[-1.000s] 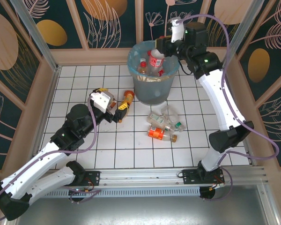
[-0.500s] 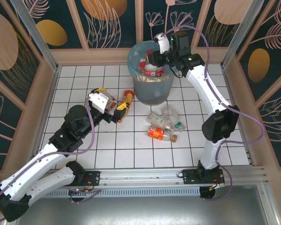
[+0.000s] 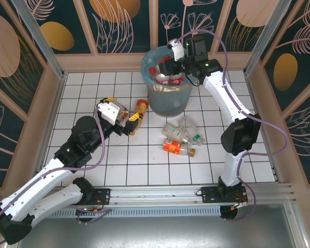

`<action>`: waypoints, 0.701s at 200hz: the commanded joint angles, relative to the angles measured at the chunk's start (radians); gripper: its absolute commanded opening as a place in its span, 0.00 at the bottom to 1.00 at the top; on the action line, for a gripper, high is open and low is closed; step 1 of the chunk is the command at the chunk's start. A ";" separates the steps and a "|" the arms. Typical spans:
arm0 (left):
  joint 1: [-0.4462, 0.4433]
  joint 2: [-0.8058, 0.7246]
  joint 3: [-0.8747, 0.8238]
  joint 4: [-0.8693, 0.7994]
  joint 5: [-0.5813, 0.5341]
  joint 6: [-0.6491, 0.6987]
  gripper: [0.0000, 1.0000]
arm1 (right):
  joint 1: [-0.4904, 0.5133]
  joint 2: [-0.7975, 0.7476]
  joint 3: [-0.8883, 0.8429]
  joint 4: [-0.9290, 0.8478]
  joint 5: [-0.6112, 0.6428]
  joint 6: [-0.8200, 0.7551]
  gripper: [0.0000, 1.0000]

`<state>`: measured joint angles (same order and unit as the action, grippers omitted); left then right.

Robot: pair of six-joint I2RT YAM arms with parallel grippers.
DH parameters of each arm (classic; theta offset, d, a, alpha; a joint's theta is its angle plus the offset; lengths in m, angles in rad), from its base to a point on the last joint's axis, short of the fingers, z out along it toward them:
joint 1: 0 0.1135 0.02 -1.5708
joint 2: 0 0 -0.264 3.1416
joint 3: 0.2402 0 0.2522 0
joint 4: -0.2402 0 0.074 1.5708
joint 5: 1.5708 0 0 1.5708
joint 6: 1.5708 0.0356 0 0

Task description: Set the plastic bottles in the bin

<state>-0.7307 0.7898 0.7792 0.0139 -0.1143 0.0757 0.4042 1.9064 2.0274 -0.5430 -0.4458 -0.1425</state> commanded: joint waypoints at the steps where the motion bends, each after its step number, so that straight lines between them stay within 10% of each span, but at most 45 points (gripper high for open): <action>1: -0.001 0.000 -0.003 0.011 -0.011 0.016 0.99 | 0.019 -0.045 0.050 0.014 0.021 0.003 0.63; 42: -0.001 0.006 0.000 0.012 -0.013 0.019 0.99 | 0.028 -0.065 0.048 0.090 0.024 0.026 0.63; 140: -0.001 -0.018 -0.012 0.009 -0.028 0.010 0.99 | 0.087 0.290 0.532 -0.195 -0.003 0.071 0.17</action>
<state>-0.7307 0.7895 0.7784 0.0139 -0.1226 0.0784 0.4885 2.1422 2.5031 -0.5995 -0.4389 -0.0875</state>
